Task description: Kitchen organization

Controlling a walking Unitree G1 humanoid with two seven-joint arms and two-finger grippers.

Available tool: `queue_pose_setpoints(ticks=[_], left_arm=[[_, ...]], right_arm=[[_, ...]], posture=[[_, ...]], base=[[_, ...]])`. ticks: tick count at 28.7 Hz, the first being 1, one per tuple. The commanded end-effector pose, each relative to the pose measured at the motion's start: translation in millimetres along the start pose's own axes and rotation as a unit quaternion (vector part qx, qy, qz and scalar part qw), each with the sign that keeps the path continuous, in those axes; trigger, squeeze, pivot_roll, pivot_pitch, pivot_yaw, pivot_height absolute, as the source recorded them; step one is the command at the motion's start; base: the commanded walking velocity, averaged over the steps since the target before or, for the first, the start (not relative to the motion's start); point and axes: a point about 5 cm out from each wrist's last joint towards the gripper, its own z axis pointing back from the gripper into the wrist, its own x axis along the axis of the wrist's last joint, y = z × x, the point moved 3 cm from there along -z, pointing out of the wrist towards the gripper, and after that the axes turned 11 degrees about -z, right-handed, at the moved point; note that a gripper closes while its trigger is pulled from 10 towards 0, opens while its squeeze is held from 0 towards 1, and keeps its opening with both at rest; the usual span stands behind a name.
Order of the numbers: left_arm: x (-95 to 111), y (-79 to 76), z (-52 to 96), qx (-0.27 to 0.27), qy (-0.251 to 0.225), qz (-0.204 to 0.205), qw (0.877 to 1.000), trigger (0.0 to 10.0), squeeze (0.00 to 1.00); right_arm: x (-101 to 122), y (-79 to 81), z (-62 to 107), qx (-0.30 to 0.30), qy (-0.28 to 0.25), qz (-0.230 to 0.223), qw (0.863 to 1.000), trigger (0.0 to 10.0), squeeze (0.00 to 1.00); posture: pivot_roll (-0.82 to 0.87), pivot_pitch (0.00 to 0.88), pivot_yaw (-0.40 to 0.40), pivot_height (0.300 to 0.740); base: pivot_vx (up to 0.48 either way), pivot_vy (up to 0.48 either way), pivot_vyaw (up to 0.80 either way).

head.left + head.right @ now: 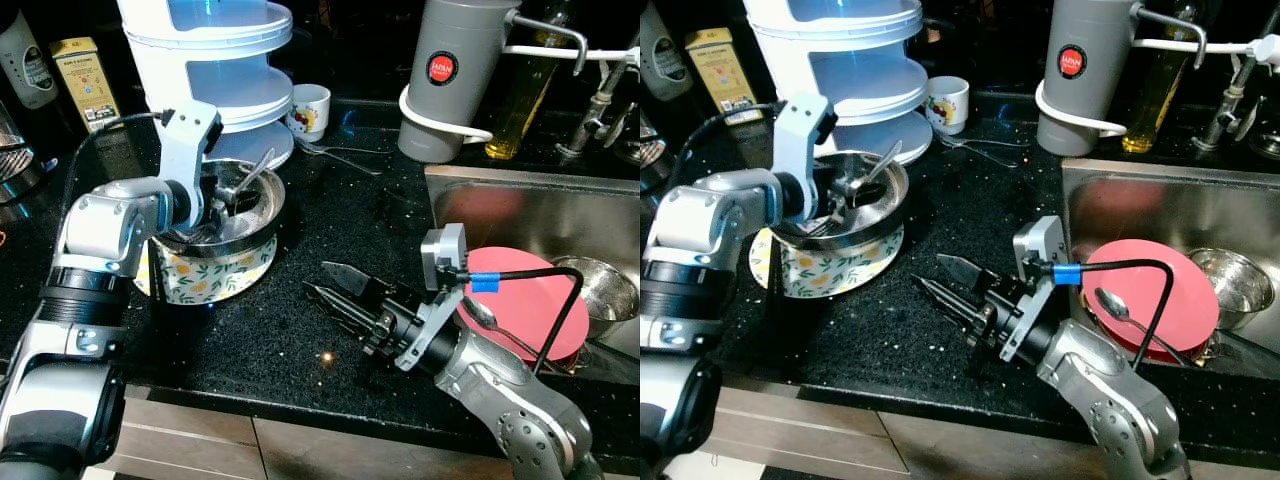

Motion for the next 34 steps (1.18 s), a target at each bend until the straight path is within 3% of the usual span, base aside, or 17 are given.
queue_pose_setpoints(ticks=[1, 2, 3, 12, 24, 27, 30, 31, 34], left_arm=[[-8.2, 1.8, -2.0, -0.006, 0.007, 0.006, 1.000, 1.8, 0.00], [-8.2, 1.8, -2.0, -0.006, 0.007, 0.006, 1.000, 1.8, 0.00], [-10.0, 0.1, -5.1, -0.015, 0.005, 0.010, 1.000, 0.0, 0.00], [-6.0, 2.7, -15.7, -0.024, -0.008, 0.007, 1.000, 0.0, 0.00], [-0.2, -1.6, -16.4, -0.036, -0.024, 0.007, 0.999, 0.0, 0.00], [9.5, -5.0, -14.4, -0.045, -0.048, 0.005, 0.998, 0.0, 0.00], [42.2, -21.5, -3.9, -0.080, -0.124, -0.009, 0.989, 0.0, 0.00], [42.2, -21.5, -3.9, -0.080, -0.124, -0.009, 0.989, 0.0, 0.00], [69.9, -37.1, 10.4, -0.115, -0.190, -0.017, 0.975, 0.0, 0.00]], right_arm=[[-0.1, 1.5, 1.9, -0.003, 0.006, 0.006, 1.000, 10.0, 0.00], [-0.1, 1.5, 1.9, -0.003, 0.006, 0.006, 1.000, 10.0, 0.00], [0.4, 1.5, 2.2, -0.003, 0.005, 0.007, 1.000, 10.0, 0.00], [2.0, 2.6, 3.3, -0.002, 0.004, 0.006, 1.000, 10.0, 0.00], [1.7, 0.8, 2.9, -0.004, 0.004, 0.005, 1.000, 10.0, 0.00], [2.4, 0.2, 2.3, -0.003, 0.002, 0.005, 1.000, 10.0, 0.00], [6.7, 0.8, 1.1, 0.001, -0.013, -0.003, 1.000, 10.0, 0.00], [6.7, 0.8, 1.1, 0.001, -0.013, -0.003, 1.000, 10.0, 0.00], [12.6, 0.7, 0.8, 0.003, -0.032, -0.012, 0.999, 10.0, 0.00]], posture=[[-0.07, 0.065, 0.007, 0.740], [-0.07, 0.065, 0.007, 0.740], [-0.07, 0.064, 0.003, 0.740], [-0.08, 0.069, 0.004, 0.740], [-0.08, 0.066, 0.001, 0.740], [-0.07, 0.062, 0.000, 0.740], [-0.07, 0.058, 0.002, 0.740], [-0.07, 0.058, 0.002, 0.740], [-0.07, 0.054, 0.004, 0.740]], base=[[0.000, 0.000, 0.00], [0.000, 0.000, 0.00], [0.000, 0.000, 0.00], [0.000, 0.000, 0.00], [0.000, 0.000, 0.00], [0.000, 0.000, 0.00], [0.000, 0.000, 0.00], [0.000, 0.000, 0.00], [0.000, 0.000, 0.00]])
